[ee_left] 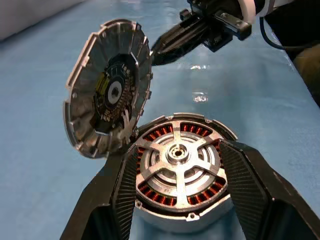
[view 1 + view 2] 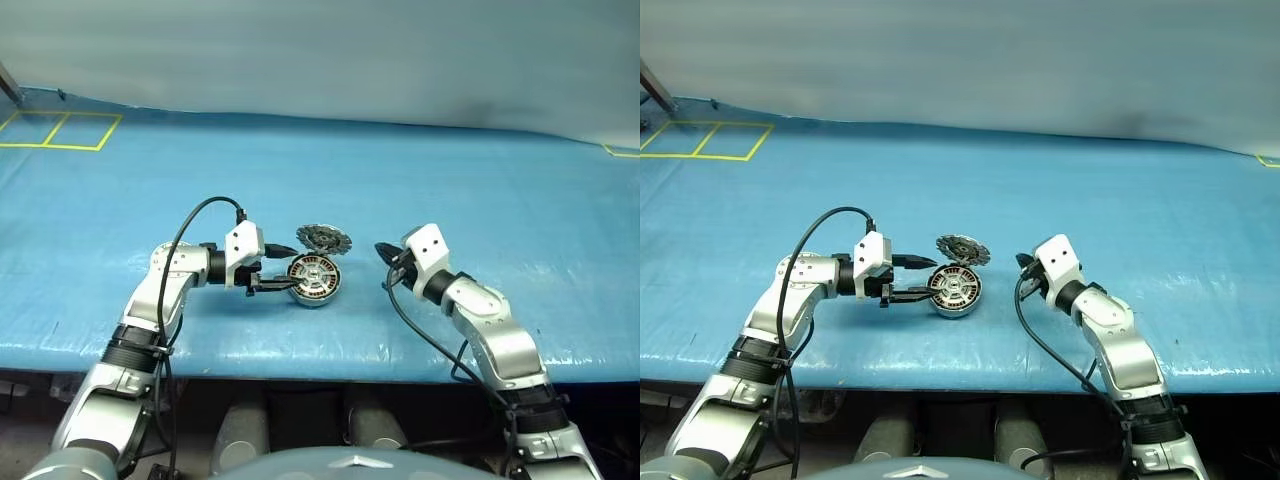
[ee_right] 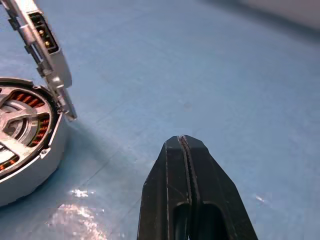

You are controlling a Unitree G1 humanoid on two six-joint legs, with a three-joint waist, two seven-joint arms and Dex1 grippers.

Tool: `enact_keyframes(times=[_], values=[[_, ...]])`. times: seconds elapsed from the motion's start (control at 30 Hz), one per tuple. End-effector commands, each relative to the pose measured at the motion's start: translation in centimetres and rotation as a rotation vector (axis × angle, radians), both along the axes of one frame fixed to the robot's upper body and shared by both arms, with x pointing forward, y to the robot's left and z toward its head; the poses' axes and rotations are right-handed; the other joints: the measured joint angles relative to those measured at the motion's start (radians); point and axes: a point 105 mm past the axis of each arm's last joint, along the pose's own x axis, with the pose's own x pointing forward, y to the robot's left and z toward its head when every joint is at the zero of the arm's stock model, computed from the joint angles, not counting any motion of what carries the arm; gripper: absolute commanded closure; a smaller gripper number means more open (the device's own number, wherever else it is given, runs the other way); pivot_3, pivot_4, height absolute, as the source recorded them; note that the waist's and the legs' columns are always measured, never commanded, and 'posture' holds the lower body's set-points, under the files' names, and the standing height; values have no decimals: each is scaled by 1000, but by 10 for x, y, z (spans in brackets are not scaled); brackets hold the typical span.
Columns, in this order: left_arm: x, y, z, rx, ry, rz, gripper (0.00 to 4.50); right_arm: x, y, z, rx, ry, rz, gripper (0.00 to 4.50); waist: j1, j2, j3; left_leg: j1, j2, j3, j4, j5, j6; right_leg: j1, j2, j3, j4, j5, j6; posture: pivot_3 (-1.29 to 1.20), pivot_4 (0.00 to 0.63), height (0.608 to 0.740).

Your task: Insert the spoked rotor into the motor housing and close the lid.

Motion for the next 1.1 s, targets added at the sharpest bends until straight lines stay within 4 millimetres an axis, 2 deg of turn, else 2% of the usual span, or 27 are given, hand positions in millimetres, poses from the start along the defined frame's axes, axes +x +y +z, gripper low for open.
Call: enact_keyframes(times=[0.03, 0.23, 0.43, 0.57, 0.77, 0.93, 1.1], values=[[0, 7, 15, -31, -55, 40, 1724, 14, 13, 19, 37, -26, 57, 4500, 0, 0, 0, 0, 0, 0, 0, 0, 0, 0, 0, 0, 0, 0, 0, 0, 150, 740], [-5, 18, 9, -65, -12, 98, 1724, 32, 52, 47, 149, -8, 285, 4500, -10, 1, 1, 1, 0, 2, -1, 0, 0, 0, 0, 1, 0, 0, 0, 0, 150, 740], [-6, 25, 8, -95, 0, 160, 1724, 31, 81, 54, 177, 59, 464, 4500, -10, 2, 1, 1, 0, 1, -4, 0, 0, -1, 0, 1, -1, 4, -2, 0, 150, 740], [-6, 31, 12, -114, -8, 191, 1724, 26, 87, 47, 130, 86, 503, 4500, -9, 2, 1, 1, 0, 1, -6, 0, 0, -1, 0, 0, -1, 5, -1, 0, 150, 740], [-5, 40, 17, -121, -19, 224, 1724, -4, 92, 40, 103, 107, 592, 4500, -9, 2, 1, 1, 0, 1, -7, 0, 0, -2, 0, 0, -2, 4, -1, 0, 150, 740], [-3, 40, 19, -121, -25, 232, 1724, -26, 95, 17, 58, 157, 607, 4500, -10, 2, 1, 1, 0, 1, -8, 0, 0, -2, 0, 0, -2, 0, -4, 0, 150, 740], [-1, 35, 19, -125, -29, 224, 1724, -35, 98, -9, 87, 226, 560, 4500, -10, 2, 1, 2, 0, 2, -7, 0, 0, -2, 0, 0, -2, -1, -2, 0, 150, 740]])
